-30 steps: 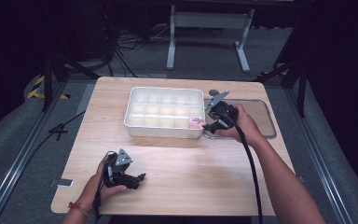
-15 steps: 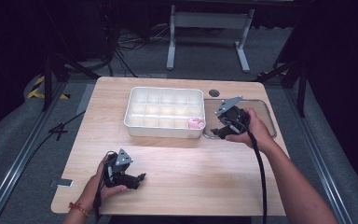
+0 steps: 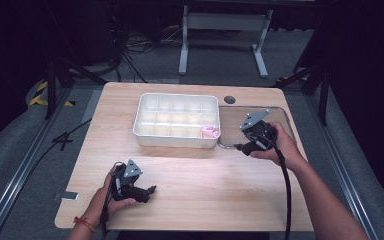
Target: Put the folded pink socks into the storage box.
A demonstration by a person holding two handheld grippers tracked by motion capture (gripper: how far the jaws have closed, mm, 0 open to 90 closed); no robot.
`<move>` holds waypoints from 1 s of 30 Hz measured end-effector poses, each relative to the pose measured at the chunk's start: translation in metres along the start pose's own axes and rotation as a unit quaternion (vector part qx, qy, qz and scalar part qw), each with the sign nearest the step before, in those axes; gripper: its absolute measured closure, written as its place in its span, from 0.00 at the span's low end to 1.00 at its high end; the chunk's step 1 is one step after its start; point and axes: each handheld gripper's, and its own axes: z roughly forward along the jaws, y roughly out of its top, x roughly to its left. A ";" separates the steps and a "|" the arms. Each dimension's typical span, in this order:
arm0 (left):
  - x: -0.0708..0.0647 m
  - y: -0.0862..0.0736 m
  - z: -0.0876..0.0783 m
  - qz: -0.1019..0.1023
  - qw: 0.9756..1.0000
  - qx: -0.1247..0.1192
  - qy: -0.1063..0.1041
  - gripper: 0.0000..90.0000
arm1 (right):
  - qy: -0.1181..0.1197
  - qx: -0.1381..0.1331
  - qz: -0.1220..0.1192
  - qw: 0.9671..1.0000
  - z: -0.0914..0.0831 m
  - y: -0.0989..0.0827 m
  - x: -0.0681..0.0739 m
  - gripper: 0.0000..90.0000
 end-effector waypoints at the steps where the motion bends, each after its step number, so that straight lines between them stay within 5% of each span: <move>1: 0.000 0.000 0.000 0.000 1.000 0.001 0.000 0.03 | -0.001 0.001 -0.001 1.000 0.000 -0.002 0.000 0.43; 30: 0.000 0.000 0.000 0.000 1.000 0.000 0.001 0.02 | -0.012 0.027 -0.001 1.000 0.000 -0.057 0.009 0.42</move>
